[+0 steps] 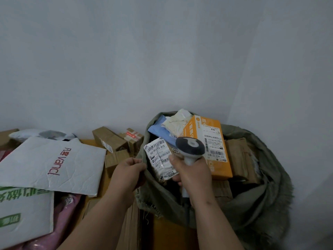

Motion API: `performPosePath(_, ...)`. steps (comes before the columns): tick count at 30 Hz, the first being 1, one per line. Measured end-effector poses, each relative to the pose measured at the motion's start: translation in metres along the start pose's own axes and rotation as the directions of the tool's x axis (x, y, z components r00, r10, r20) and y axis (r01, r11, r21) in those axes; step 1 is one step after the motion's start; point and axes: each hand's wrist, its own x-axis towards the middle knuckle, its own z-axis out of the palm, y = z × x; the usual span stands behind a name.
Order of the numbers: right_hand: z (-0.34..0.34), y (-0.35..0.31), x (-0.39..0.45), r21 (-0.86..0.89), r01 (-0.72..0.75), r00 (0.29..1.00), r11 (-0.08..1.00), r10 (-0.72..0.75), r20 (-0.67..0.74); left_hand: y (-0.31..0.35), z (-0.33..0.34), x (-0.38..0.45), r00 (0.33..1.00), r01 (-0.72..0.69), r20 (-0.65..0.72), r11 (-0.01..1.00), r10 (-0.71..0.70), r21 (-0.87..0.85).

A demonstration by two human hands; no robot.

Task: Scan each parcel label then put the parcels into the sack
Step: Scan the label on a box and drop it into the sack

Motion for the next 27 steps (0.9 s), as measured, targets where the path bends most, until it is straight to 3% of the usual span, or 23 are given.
performPosePath(3, 0.004, 0.01, 0.004, -0.148, -0.11, 0.991, 0.983, 0.12, 0.055, 0.016, -0.001, -0.005, 0.996, -0.085, 0.019, 0.995, 0.086, -0.05)
performPosePath(7, 0.006, 0.031, 0.0, -0.196, -0.236, 0.958, 0.952, 0.262, 0.121, 0.037, -0.003, 0.003, 0.986, -0.152, -0.071, 0.987, 0.148, -0.06)
performPosePath(10, 0.003, 0.033, 0.003, -0.189, -0.213, 0.968, 0.959, 0.233, 0.09, 0.022, 0.003, 0.011, 0.989, -0.096, -0.104, 0.993, 0.102, 0.063)
performPosePath(12, -0.003, 0.025, 0.006, -0.161, -0.193, 0.977, 0.968, 0.204, 0.059, 0.005, 0.007, 0.014, 0.995, 0.018, -0.099, 0.991, -0.006, 0.129)
performPosePath(16, -0.02, 0.008, 0.0, -0.011, -0.178, 0.982, 0.984, 0.179, 0.067, -0.014, 0.015, 0.015, 0.978, 0.201, 0.041, 0.974, -0.206, 0.106)
performPosePath(21, -0.048, -0.014, -0.009, 0.1, -0.154, 0.988, 0.983, 0.154, 0.008, -0.007, 0.039, 0.029, 0.969, 0.187, 0.142, 0.977, -0.201, 0.102)
performPosePath(27, -0.079, -0.016, -0.011, 0.123, -0.093, 0.975, 0.988, 0.116, -0.191, 0.005, 0.057, 0.04, 0.981, 0.172, 0.072, 0.979, -0.181, 0.112)
